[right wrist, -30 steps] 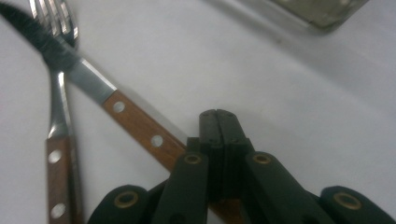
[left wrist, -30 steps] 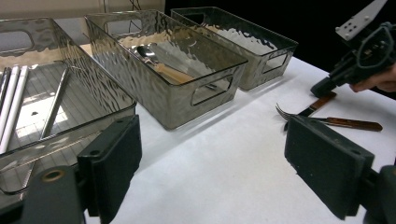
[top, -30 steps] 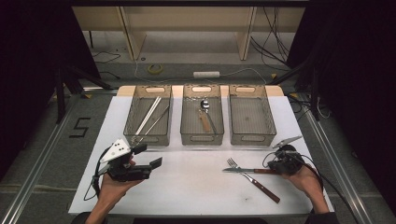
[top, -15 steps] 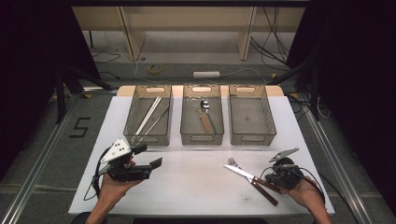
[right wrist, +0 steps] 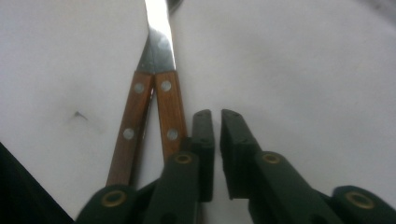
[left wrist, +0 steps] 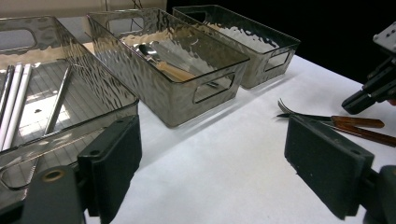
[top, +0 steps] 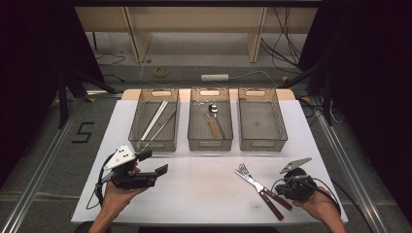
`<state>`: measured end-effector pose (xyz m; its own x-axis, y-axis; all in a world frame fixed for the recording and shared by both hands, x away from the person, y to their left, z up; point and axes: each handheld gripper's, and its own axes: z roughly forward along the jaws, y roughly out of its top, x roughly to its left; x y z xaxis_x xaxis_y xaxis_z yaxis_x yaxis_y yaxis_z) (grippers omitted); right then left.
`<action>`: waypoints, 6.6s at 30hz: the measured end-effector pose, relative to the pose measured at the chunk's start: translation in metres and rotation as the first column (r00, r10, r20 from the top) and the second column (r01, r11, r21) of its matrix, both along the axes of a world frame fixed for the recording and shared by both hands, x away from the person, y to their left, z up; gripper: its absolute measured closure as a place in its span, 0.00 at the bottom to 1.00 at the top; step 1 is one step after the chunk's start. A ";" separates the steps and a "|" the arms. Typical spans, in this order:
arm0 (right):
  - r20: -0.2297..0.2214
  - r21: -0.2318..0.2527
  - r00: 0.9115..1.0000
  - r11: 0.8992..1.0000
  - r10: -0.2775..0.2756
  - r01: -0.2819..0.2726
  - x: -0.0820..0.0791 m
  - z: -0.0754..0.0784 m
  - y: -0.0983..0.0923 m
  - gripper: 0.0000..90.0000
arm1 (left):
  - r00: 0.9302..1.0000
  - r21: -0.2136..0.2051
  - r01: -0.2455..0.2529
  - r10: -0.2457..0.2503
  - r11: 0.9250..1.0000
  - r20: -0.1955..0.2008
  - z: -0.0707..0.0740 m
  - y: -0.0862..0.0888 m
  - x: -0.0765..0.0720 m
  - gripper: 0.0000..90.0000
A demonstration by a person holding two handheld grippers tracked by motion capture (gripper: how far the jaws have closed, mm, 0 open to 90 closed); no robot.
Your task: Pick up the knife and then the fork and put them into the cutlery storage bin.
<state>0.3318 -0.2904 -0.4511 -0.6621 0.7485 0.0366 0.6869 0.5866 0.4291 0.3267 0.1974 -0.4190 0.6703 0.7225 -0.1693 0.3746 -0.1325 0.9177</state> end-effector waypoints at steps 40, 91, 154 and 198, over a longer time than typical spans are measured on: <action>-0.037 -0.084 0.992 0.989 0.118 -0.121 0.001 -0.008 0.025 0.82 | 1.000 0.005 -0.006 0.006 1.000 0.002 0.000 0.001 -0.002 0.20; 0.111 0.254 0.994 0.966 0.009 -0.038 0.037 0.029 -0.004 0.86 | 1.000 0.001 -0.016 0.016 1.000 -0.001 -0.001 0.002 -0.001 0.20; 0.150 0.289 0.953 0.934 -0.262 0.211 0.172 0.080 0.036 0.86 | 1.000 -0.011 -0.018 0.018 1.000 0.013 0.000 0.002 -0.002 0.17; 0.039 0.244 0.907 0.884 -0.419 0.398 0.201 0.043 0.051 0.85 | 1.000 -0.008 -0.015 0.015 1.000 0.013 0.000 0.003 -0.002 0.17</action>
